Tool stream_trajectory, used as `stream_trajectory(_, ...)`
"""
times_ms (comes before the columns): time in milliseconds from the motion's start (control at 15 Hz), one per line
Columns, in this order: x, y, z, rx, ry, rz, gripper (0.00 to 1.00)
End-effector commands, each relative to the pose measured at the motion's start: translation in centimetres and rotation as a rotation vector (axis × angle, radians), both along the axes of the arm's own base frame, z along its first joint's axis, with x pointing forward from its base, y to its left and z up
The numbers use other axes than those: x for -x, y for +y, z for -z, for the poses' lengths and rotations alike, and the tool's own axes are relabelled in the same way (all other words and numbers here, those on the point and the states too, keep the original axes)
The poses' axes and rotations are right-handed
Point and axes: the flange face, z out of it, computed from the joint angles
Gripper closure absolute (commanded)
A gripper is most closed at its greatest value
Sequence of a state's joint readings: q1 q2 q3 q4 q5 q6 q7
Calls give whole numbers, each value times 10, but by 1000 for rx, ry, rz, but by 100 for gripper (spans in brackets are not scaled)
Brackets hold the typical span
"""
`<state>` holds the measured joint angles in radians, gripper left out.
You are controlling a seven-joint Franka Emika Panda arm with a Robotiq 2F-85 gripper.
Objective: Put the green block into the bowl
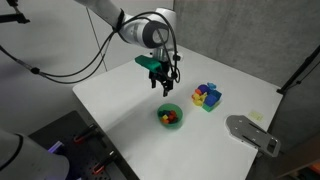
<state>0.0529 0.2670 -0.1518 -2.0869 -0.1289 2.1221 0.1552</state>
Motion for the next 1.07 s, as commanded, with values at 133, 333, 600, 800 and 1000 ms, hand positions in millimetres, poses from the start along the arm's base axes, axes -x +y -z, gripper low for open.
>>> stream_trajectory(133, 39, 13, -78, -74, 10, 21, 0)
stream_trajectory(333, 56, 22, -119, -104, -41, 4, 0)
stream_trajectory(600, 79, 29, -163, -118, -133, -19, 0)
stream_trajectory(800, 95, 31, -182, -130, -175, -26, 0)
stream_trajectory(1000, 106, 30, -186, -143, -180, -9, 0)
